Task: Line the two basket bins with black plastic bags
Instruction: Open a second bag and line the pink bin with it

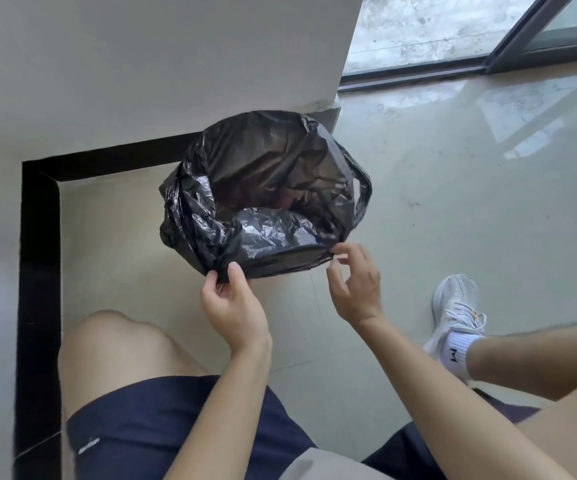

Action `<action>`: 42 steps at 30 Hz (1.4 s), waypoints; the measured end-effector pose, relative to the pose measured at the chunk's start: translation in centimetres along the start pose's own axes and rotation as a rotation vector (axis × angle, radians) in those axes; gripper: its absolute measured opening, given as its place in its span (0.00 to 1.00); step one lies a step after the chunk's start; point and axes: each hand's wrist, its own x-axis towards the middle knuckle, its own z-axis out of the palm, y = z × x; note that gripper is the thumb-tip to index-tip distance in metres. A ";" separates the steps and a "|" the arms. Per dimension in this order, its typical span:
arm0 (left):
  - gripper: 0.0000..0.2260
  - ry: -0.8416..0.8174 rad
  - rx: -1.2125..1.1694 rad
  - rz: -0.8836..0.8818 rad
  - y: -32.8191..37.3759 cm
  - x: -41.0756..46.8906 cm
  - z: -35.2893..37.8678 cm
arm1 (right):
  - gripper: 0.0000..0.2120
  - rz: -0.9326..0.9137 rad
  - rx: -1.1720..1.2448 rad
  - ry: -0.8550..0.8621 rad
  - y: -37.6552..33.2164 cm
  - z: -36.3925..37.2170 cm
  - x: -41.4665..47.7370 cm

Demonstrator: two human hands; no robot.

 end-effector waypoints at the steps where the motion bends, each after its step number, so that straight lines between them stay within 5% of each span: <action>1: 0.14 -0.005 -0.065 -0.073 0.0 0.6 0.6 | 0.16 0.051 0.039 -0.005 -0.4 0.4 0.3; 6: 0.14 -0.160 -0.123 -0.087 -0.3 2.2 3.3 | 0.22 0.140 -0.021 -0.216 -1.2 2.2 2.7; 10: 0.17 -0.215 -0.051 -0.040 -1.9 3.3 2.0 | 0.20 0.180 0.050 -0.227 -1.4 1.1 5.9; 14: 0.13 -0.204 0.056 -0.279 -3.9 4.7 0.2 | 0.20 0.449 0.210 -0.361 -1.1 0.4 7.9; 16: 0.07 -0.273 0.124 -0.411 -3.6 5.9 0.2 | 0.17 0.597 0.218 -0.286 -1.9 0.3 8.1; 19: 0.06 -0.197 0.174 -0.475 -1.9 7.7 0.2 | 0.16 0.687 0.190 0.106 -4.0 0.3 7.8; 22: 0.08 0.243 0.186 -0.231 1.0 9.4 -0.5 | 0.19 0.198 0.134 0.308 -7.6 1.0 6.9; 24: 0.09 0.276 0.177 0.070 3.0 10.3 -0.1 | 0.17 -0.091 -0.009 0.220 -9.9 2.0 6.9; 26: 0.13 0.075 0.190 0.216 4.9 10.8 1.5 | 0.15 -0.233 -0.262 0.062 -10.7 3.4 7.4; 30: 0.32 -0.300 0.422 0.269 6.2 11.5 5.7 | 0.22 -0.089 -0.657 -0.798 -9.4 5.4 9.3; 32: 0.34 -0.323 0.530 0.342 5.9 11.5 6.9 | 0.22 -0.055 -0.634 -0.962 -8.4 4.7 10.2; 33: 0.36 -0.309 0.562 0.357 5.7 11.4 7.2 | 0.21 -0.072 -0.570 -0.879 -7.9 4.0 10.5; 35: 0.37 -0.256 0.584 0.353 5.3 11.4 7.2 | 0.13 -0.248 -0.517 -0.389 -6.2 2.8 11.4; 37: 0.38 -0.182 0.590 0.345 4.8 11.9 6.9 | 0.17 -0.260 -0.568 0.008 -4.5 1.4 12.4; 39: 0.37 -0.127 0.566 0.331 4.8 12.6 7.0 | 0.28 0.012 -0.532 0.082 -3.5 0.0 13.6; 42: 0.37 -0.143 0.568 0.326 5.0 13.0 8.2 | 0.33 0.342 -0.167 -0.149 -2.6 0.0 15.2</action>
